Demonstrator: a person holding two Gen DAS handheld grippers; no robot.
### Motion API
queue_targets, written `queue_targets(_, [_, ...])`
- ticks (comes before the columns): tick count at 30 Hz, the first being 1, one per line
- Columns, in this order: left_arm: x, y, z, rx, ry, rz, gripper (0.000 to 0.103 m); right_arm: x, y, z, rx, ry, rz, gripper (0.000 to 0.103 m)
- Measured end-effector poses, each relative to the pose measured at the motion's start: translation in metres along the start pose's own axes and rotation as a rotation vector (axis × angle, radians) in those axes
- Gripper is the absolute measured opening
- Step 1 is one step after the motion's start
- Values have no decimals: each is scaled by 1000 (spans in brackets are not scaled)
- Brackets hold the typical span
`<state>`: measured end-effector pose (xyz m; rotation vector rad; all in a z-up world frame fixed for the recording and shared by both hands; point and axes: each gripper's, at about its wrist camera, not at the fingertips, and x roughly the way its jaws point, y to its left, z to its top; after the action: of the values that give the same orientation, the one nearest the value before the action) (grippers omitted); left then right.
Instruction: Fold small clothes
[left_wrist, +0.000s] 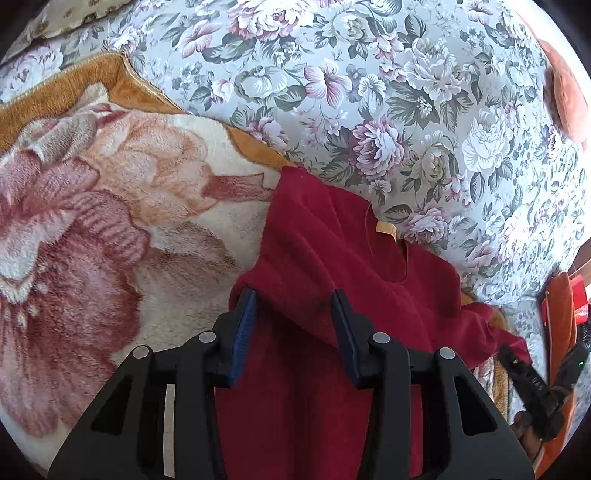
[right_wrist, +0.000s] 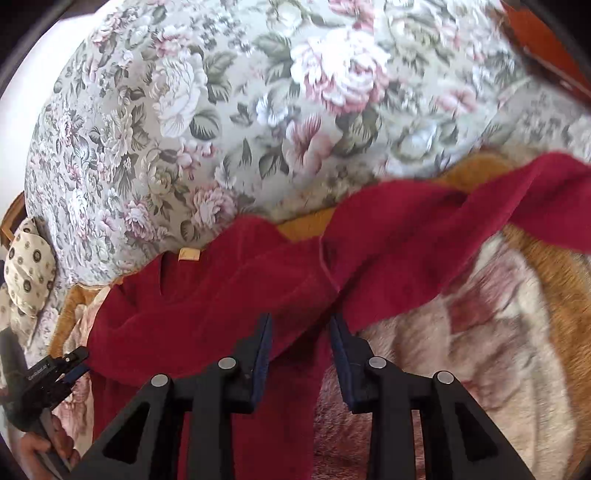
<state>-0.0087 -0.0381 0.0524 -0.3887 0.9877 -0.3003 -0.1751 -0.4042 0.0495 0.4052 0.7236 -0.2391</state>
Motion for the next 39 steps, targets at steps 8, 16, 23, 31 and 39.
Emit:
queue_targets(8, [-12,16,15,-32,-44,51,41,72,165,21,-274,159,439,31])
queue_targets(16, [-14,49,36,-109,-54,99,41,175,247,-10,-461,407,511,32])
queue_targets(23, [-15,51,38,-117,-56,81,41,164,271,-3,-534,241,425,3])
queue_targets(31, [-9,49,38,-95,-61,111,41,196,332,-13,-580,222,399,3])
queue_targets(39, [-10,34,37,-46,-68,43,41,107,231,12,-444,130,351,30])
